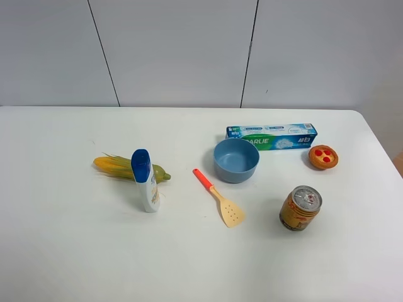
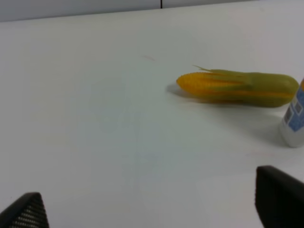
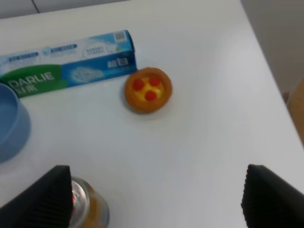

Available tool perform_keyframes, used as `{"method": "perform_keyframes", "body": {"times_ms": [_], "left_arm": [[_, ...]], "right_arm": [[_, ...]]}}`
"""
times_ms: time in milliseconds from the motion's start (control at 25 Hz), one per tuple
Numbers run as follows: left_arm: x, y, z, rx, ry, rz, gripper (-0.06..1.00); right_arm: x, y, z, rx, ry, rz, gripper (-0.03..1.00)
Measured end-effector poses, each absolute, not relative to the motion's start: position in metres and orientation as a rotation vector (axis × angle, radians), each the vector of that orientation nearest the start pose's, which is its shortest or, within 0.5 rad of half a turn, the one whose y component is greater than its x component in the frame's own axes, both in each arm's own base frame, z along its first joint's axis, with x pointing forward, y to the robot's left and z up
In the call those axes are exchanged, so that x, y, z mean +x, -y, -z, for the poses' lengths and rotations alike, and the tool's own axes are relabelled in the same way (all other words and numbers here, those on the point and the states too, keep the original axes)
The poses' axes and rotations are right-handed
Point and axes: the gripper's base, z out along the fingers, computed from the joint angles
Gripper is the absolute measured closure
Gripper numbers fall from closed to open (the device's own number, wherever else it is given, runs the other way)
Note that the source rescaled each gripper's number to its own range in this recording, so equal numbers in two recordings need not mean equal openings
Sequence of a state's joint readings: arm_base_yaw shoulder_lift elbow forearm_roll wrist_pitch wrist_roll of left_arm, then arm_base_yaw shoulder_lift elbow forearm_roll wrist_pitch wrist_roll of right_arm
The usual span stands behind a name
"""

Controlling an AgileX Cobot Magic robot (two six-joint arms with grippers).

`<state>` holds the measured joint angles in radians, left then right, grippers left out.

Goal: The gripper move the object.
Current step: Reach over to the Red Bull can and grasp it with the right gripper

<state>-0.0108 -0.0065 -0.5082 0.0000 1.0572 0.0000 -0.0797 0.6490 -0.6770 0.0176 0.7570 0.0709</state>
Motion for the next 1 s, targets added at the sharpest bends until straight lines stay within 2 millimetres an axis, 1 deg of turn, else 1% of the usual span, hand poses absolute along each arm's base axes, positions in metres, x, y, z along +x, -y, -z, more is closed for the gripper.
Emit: {"method": "perform_keyframes", "body": {"times_ms": [80,160,240,320,560,640,760,1000], "left_arm": [[-0.007,0.0,-0.28,0.011,-2.026,0.007,-0.06],[-0.007,0.0,-0.28,0.011,-2.026,0.007,-0.06],[-0.007,0.0,-0.28,0.011,-2.026,0.007,-0.06],[-0.007,0.0,-0.28,0.011,-2.026,0.007,-0.06],[-0.007,0.0,-0.28,0.011,-2.026,0.007,-0.06],[-0.007,0.0,-0.28,0.011,-2.026,0.007,-0.06],[-0.007,0.0,-0.28,0.011,-2.026,0.007,-0.06],[-0.007,0.0,-0.28,0.011,-2.026,0.007,-0.06]], "right_arm": [[0.146,0.007,-0.325,0.176,-2.268,-0.068,0.72],[0.17,0.004,-0.323,0.148,-2.325,-0.123,0.72],[0.189,0.002,-0.315,0.105,-2.386,-0.168,0.72],[0.2,-0.001,-0.303,0.05,-2.443,-0.201,0.72],[0.222,-0.002,-0.274,-0.032,-2.579,-0.245,0.72],[0.228,-0.007,-0.264,-0.073,-2.624,-0.255,0.72],[0.236,-0.025,-0.245,-0.192,-2.717,-0.298,0.72],[0.25,-0.06,-0.204,-0.296,-2.864,-0.348,0.72]]}}
